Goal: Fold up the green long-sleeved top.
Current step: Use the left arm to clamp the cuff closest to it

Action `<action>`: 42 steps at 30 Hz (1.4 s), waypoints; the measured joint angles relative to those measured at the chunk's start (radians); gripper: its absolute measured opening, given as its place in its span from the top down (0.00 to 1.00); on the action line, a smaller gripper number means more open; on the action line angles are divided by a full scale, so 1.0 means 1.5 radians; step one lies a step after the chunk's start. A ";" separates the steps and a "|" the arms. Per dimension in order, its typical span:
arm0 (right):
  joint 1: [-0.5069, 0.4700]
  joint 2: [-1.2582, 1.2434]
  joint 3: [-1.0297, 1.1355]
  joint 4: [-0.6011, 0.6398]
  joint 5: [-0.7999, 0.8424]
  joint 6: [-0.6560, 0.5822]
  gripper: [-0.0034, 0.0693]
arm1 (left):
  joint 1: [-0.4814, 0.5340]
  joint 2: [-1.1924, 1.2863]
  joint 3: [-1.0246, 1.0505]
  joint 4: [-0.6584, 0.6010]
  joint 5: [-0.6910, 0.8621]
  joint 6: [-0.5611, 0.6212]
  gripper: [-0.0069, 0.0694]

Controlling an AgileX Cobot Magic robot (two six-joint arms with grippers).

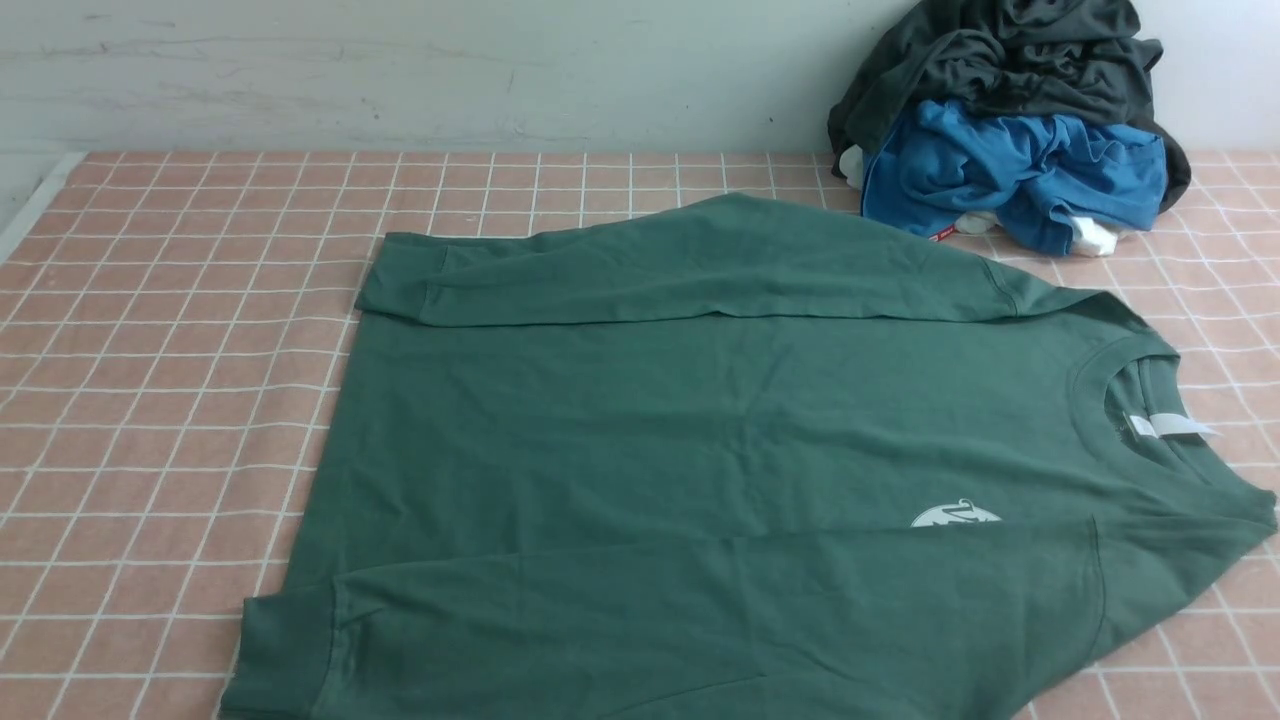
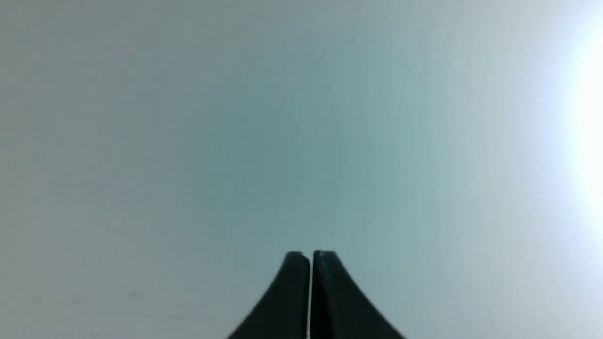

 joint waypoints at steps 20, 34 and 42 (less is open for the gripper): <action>0.050 0.474 -0.332 -0.118 0.688 -0.070 0.97 | 0.000 0.599 -0.420 -0.119 0.710 0.153 0.92; 0.216 0.777 -0.405 0.126 0.738 -0.373 0.97 | 0.000 0.932 -0.451 -0.206 0.717 0.259 0.40; 0.216 0.785 -0.419 0.162 0.755 -0.396 0.97 | 0.000 1.081 -0.514 -0.205 0.673 0.219 0.34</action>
